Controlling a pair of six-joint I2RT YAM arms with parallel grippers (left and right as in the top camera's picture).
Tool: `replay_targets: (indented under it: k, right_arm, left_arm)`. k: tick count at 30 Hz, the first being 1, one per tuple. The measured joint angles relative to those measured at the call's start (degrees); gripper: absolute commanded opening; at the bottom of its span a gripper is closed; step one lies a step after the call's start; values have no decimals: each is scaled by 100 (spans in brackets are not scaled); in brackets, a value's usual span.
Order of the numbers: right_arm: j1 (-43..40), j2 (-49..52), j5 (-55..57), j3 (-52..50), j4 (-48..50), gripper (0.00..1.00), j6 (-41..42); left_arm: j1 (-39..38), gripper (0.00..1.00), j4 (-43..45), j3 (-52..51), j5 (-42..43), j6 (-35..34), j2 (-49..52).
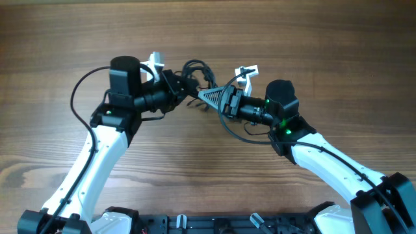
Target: Untangle cables
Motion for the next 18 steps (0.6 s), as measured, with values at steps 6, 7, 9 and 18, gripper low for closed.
replay_targets:
  k: [6,7,9,18]
  right_arm:
    - [-11,0,433,-20,-52,6,417]
    - [-26,0,538,-24,-50,5,479]
    - [-42,2,610,-35,-83,5,472]
    - [-238,0,660,-48,-398,5,-1113]
  left_arm:
    - [-310,19,61,11,-24,96,0]
    - [-321,39,11,11,-13,140,0]
    - [-328,58,-28,13,-11,323,-4]
    - [389,93,-264,59,17,570,-42]
